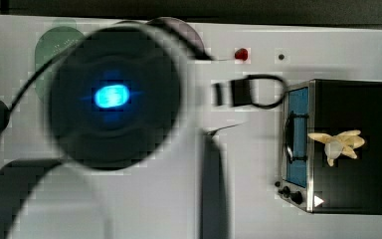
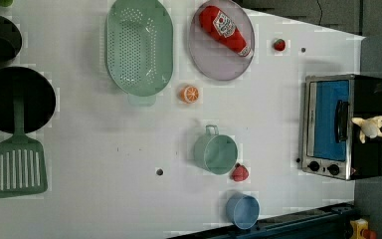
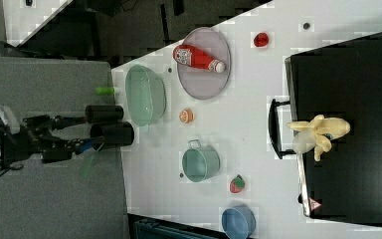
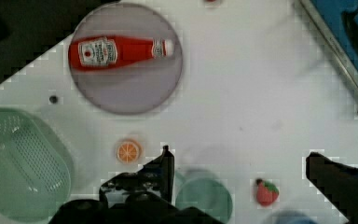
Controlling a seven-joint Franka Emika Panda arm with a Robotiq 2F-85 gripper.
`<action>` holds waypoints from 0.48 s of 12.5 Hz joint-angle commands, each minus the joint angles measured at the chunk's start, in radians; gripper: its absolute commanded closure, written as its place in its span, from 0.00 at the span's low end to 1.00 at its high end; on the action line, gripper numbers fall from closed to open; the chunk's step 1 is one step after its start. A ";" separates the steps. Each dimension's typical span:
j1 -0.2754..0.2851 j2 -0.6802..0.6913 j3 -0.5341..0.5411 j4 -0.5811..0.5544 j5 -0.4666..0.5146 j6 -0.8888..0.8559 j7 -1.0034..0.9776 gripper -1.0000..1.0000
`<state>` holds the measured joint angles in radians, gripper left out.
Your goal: Pick banana from table and place on oven.
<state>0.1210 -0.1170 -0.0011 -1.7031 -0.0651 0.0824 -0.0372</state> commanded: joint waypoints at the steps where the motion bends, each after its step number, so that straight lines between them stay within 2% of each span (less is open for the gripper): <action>1: -0.050 0.008 -0.047 -0.031 0.021 -0.041 0.086 0.00; 6: -0.050 0.019 -0.047 -0.032 0.021 -0.041 0.086 0.00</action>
